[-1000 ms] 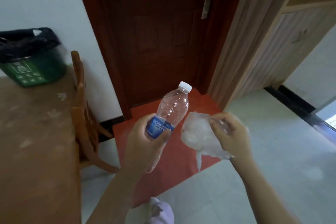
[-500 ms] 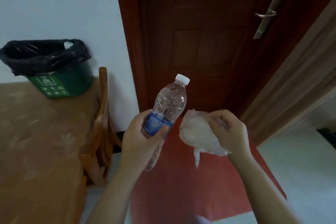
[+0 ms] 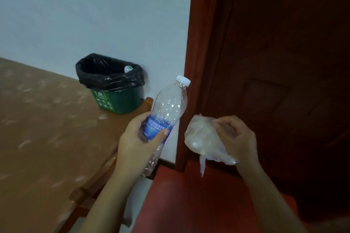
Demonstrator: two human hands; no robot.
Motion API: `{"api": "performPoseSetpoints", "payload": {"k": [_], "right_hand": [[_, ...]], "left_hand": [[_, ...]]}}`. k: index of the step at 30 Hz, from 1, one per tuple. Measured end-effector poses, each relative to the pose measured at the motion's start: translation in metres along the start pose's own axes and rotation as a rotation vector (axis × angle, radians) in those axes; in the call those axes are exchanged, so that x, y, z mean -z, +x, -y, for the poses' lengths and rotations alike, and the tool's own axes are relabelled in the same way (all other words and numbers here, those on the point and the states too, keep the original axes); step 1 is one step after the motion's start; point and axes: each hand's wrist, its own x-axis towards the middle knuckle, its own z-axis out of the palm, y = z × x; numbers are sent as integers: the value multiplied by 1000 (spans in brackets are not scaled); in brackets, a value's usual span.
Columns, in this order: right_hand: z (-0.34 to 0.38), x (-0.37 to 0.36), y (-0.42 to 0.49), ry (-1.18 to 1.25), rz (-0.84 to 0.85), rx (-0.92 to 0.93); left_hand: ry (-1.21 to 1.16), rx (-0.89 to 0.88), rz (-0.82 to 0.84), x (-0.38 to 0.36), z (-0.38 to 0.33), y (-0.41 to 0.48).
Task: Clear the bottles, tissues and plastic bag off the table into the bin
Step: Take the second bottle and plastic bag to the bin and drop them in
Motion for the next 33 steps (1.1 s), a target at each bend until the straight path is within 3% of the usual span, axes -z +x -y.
{"api": "performPoseSetpoints", "payload": {"k": [13, 24, 33], "right_hand": [[3, -121, 134, 148, 197, 152], [46, -239, 222, 259, 291, 272], [65, -309, 263, 276, 395, 340]], "left_hand": [[170, 64, -377, 57, 41, 95], [205, 68, -526, 131, 77, 197], [240, 103, -592, 155, 92, 224]]}}
